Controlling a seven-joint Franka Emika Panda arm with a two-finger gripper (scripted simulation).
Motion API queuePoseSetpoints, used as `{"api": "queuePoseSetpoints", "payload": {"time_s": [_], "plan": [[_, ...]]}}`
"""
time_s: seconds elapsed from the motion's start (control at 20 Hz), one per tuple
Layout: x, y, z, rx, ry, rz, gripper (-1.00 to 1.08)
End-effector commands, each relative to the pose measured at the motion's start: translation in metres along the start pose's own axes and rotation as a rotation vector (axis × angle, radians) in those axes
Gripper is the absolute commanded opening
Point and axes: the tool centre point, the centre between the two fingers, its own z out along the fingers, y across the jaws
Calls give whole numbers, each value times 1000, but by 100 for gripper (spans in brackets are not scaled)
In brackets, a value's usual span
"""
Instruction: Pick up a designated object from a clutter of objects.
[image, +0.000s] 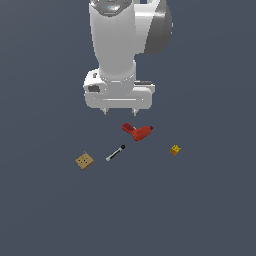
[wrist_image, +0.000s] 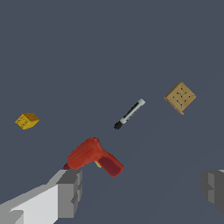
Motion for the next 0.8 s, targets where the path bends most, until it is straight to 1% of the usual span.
{"api": "queuePoseSetpoints", "payload": {"time_s": [0.0, 0.4, 0.75], "plan": [[0, 0, 0, 0, 0, 0, 100], [-1, 14, -10, -5, 16, -8, 100], [-1, 16, -11, -4, 17, -7, 100]]}}
